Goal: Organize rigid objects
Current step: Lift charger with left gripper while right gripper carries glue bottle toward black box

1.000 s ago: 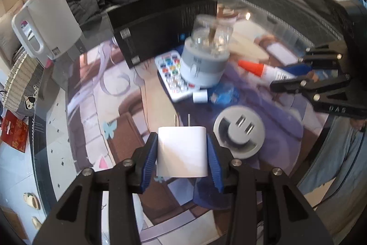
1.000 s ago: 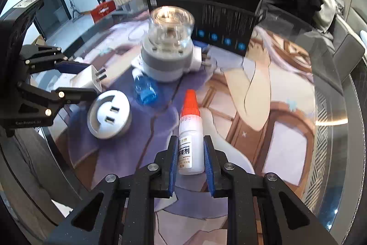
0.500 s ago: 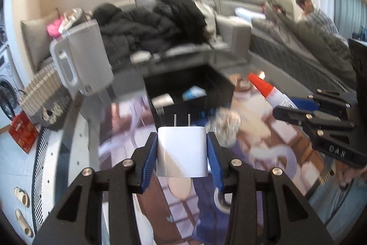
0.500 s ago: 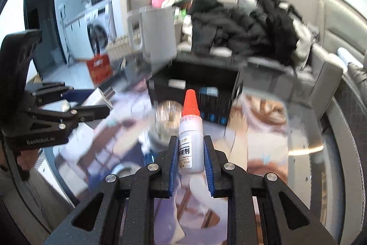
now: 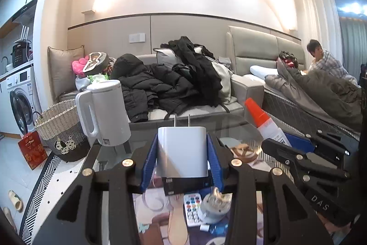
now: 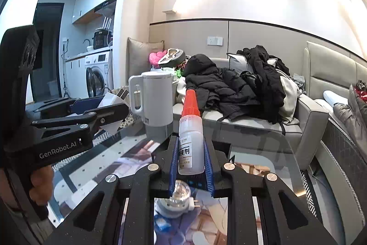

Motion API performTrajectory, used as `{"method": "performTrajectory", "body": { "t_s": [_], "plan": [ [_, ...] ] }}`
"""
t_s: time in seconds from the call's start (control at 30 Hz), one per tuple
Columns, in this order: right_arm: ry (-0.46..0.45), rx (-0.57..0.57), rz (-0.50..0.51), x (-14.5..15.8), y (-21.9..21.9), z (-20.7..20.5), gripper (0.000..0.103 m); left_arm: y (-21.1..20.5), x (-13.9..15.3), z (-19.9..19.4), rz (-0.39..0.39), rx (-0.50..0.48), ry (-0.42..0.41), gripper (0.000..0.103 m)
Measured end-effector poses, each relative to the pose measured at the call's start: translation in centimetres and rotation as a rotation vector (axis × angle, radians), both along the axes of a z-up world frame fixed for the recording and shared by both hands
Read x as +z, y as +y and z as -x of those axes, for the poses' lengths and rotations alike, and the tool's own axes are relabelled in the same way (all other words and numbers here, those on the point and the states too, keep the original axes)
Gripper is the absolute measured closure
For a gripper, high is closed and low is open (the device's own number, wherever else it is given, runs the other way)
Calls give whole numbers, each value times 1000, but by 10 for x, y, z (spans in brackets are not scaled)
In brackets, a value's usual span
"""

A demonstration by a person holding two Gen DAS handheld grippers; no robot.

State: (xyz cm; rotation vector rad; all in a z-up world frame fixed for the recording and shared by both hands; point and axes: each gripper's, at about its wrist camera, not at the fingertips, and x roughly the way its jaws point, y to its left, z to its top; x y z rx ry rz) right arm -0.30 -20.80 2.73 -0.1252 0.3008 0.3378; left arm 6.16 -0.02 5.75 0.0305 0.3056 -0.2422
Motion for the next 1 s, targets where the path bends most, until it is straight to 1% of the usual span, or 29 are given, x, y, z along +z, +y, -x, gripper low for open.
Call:
{"method": "performTrajectory", "body": {
  "t_s": [0.3,0.4,0.53,0.63,0.8,0.9,0.93,1.0],
  "plan": [
    [-48,-40,-34,21,6,-28,82,6,5,-48,43,69,-13,62],
    [-59,-58,-37,24,6,-45,82,5,3,-65,59,81,5,62],
    [-33,-79,-39,23,7,-75,82,0,-5,-87,54,91,36,62],
    [4,-87,-31,15,8,-100,82,-2,-12,-104,50,97,62,62],
    [107,-91,-5,-6,13,-144,82,-6,-30,-137,45,108,146,62],
    [205,-98,-4,-24,12,-175,82,-10,-45,-159,45,96,234,62],
    [230,-98,-7,-29,12,-183,82,-12,-52,-167,41,92,275,62],
    [284,-110,-6,-41,11,-197,82,-15,-61,-174,41,91,320,62]
  ]
}}
